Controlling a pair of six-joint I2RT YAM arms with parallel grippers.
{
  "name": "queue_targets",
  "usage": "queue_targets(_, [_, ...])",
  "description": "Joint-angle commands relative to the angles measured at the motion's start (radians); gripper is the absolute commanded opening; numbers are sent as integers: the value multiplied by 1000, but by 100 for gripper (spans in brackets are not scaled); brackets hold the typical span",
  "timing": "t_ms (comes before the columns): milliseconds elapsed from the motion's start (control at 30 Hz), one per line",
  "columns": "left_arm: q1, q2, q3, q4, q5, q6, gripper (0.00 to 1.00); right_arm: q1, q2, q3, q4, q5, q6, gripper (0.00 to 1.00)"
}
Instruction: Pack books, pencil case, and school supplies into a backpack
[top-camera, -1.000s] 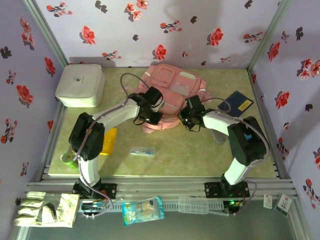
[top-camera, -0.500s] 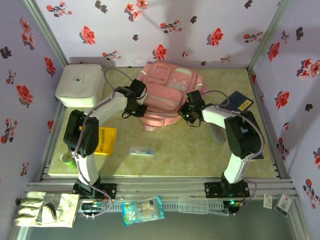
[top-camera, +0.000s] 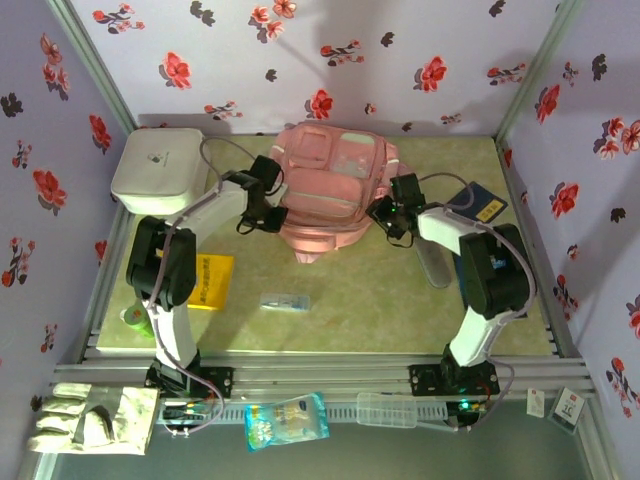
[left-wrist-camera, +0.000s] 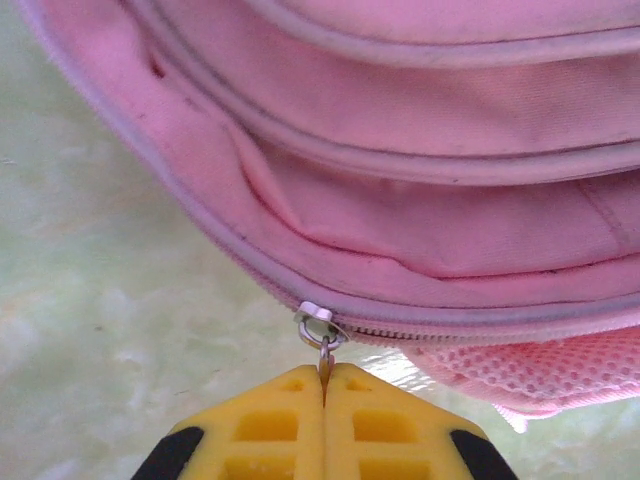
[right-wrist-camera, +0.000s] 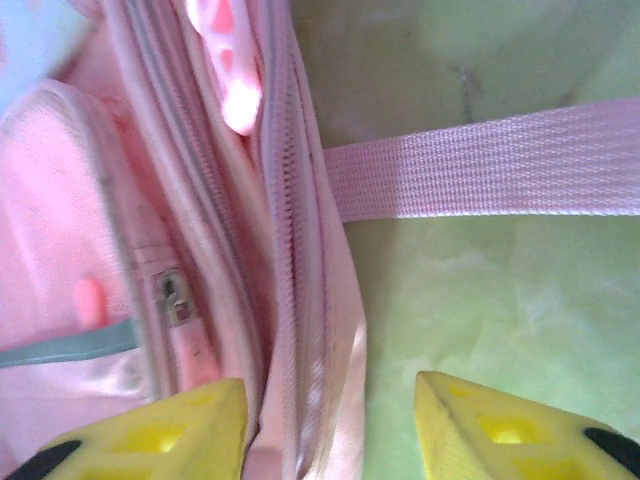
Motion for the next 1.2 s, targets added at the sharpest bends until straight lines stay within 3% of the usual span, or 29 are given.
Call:
queue_targets(0, [-76, -17, 2, -33, 91, -18, 0, 7, -109, -46, -12, -6, 84, 57])
queue_targets(133, [-146, -23, -5, 13, 141, -82, 0, 38, -178, -76, -75, 22, 139, 64])
queue_targets(500, [-214, 3, -5, 40, 172, -101, 0, 97, -176, -93, -213, 133, 207, 62])
queue_targets(867, [-213, 3, 7, 6, 158, -55, 0, 96, -78, -57, -181, 162, 161, 45])
queue_targets(1000, [-205, 2, 31, -86, 93, 29, 0, 95, -43, -32, -200, 193, 133, 29])
queue_targets(1167, [-152, 1, 45, -187, -20, 95, 0, 95, -28, -18, -240, 267, 109, 25])
